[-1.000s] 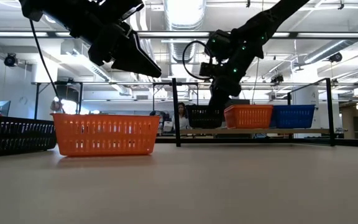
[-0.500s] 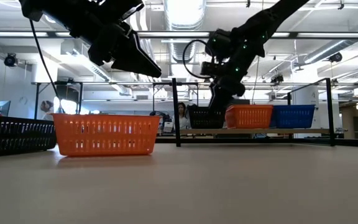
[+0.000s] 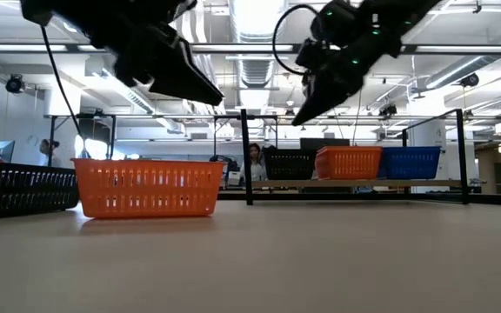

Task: Stack baskets on shelf by color
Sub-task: Stack the blue bin on the blue bins on the shelf

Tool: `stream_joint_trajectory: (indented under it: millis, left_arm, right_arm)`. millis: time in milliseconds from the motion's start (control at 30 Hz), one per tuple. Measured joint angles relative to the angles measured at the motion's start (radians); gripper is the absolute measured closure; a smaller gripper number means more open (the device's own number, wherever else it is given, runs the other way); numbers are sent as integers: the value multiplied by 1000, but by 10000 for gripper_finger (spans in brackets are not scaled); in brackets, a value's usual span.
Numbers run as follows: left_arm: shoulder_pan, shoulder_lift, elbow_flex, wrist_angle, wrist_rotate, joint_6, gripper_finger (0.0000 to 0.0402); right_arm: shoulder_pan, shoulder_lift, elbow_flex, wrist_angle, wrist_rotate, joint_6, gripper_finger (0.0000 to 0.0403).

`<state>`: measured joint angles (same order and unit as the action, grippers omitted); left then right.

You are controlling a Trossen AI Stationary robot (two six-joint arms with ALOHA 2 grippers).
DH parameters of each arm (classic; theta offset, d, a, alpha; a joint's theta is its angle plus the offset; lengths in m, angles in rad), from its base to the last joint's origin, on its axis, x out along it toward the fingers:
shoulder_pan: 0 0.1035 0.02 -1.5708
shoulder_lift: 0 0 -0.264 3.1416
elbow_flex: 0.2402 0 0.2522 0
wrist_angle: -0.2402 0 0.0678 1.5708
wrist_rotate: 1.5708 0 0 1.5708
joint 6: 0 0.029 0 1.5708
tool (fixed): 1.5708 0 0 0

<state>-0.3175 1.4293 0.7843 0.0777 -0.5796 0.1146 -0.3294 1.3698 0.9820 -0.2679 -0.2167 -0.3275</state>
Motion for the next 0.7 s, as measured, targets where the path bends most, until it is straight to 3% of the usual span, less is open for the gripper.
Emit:
stream_joint_trajectory:
  millis: [100,200,300,433,533,700]
  left_arm:
    - [-40,-14,45,-131,-1,-27,260]
    - [-95,-18,140,-386,0,-145,260]
    - [-158,-4,255,-678,8,-335,260]
    - [-258,29,384,-969,97,-601,260]
    - [-344,47,450,-1101,181,-816,260]
    - [-508,69,501,-1182,341,-1206,260]
  right_arm:
    - [107,-44,-157,181,7,85,303]
    - [217,-70,-309,430,20,185,310]
    - [336,-68,-442,704,133,245,317]
    - [473,-24,-565,984,354,270,324]
    - [540,28,-617,1146,478,304,325]
    - [592,118,-649,1303,485,367,326]
